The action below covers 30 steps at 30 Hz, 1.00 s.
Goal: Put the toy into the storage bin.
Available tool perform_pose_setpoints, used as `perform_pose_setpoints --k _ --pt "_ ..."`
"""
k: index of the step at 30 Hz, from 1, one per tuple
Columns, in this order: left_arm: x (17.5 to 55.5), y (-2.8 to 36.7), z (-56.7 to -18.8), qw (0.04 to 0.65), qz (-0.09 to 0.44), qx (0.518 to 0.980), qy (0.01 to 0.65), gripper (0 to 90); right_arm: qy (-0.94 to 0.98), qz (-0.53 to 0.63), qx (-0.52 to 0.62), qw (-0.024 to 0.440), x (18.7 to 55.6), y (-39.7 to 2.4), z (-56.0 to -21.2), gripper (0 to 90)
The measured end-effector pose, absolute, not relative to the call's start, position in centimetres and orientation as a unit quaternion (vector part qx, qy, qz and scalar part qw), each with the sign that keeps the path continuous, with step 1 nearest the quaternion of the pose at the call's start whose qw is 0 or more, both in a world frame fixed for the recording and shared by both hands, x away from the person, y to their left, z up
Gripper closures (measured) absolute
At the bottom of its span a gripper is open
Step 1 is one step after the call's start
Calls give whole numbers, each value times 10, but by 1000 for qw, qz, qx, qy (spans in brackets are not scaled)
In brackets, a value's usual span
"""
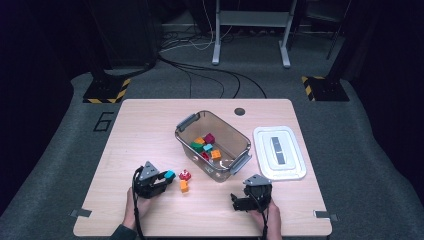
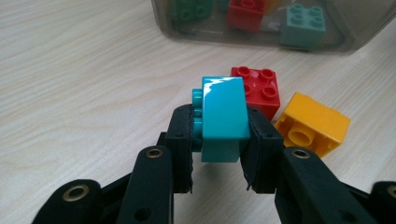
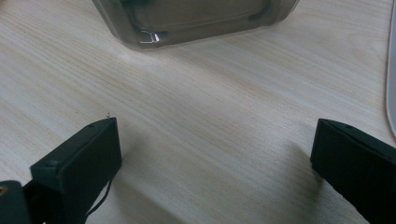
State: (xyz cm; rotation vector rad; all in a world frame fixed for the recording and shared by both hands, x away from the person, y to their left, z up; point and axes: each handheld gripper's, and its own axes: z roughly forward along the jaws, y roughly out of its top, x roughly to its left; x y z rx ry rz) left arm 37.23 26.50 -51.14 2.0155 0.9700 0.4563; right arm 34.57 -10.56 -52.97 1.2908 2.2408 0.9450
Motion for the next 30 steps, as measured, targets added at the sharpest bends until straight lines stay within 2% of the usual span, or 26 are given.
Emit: perform_pose_setpoints --k 30 --pt "387 268 -465 426 216 793 377 668 800 337 457 194 346 -106 -530 9"
